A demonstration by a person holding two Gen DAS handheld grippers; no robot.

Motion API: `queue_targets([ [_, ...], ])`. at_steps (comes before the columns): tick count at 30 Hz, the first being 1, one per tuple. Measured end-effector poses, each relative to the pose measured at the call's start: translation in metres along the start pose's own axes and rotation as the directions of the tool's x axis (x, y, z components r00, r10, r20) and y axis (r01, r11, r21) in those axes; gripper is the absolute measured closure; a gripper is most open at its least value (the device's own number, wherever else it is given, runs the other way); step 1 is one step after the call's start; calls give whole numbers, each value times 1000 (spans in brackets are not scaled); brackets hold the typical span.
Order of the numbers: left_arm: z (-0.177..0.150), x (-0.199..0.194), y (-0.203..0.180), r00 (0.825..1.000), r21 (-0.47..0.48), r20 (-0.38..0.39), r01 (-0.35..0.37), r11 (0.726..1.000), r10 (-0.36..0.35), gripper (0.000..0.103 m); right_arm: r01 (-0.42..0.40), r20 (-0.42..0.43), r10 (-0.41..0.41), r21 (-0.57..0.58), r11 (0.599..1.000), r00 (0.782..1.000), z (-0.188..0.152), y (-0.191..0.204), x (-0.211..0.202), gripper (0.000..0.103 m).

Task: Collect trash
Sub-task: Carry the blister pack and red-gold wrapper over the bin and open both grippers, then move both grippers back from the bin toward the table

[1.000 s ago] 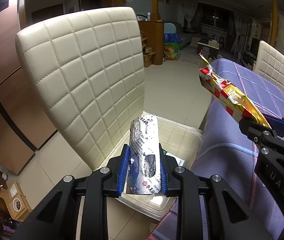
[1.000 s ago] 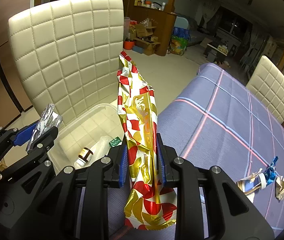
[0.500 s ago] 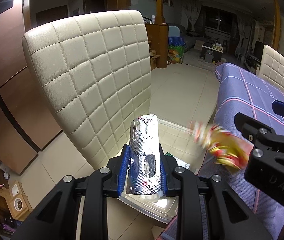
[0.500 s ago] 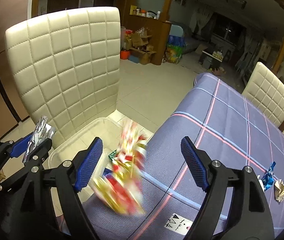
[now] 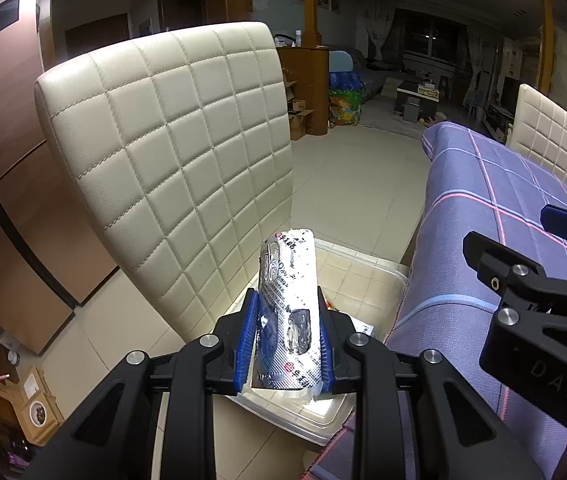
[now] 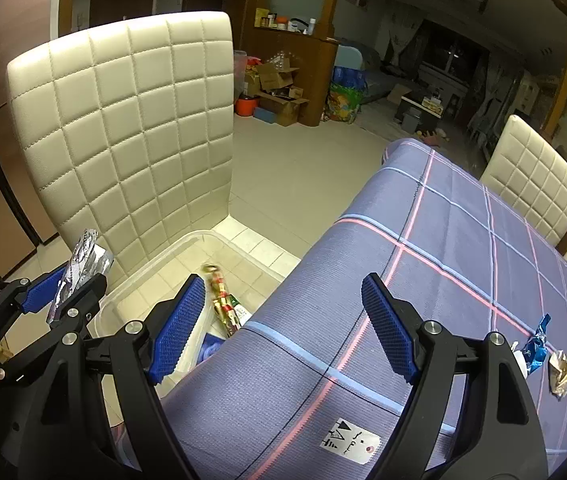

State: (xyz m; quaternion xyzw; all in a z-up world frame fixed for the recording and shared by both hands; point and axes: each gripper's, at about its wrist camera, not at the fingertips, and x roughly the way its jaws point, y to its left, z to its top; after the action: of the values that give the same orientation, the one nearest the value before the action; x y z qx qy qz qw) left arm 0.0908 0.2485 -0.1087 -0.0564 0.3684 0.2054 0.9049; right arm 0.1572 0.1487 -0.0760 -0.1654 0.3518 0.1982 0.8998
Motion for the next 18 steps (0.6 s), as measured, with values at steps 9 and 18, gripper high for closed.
queue_targets([
  [9,7,13,-11,1000,17,-10,3,1000,-3,76,41,20,-41,25,999,999,1,-11,-3,22],
  [18,16,24,-10,1000,-10,-17,24,1000,-24,76,46,26,-47,42,998,999,2,-15,-4,21],
])
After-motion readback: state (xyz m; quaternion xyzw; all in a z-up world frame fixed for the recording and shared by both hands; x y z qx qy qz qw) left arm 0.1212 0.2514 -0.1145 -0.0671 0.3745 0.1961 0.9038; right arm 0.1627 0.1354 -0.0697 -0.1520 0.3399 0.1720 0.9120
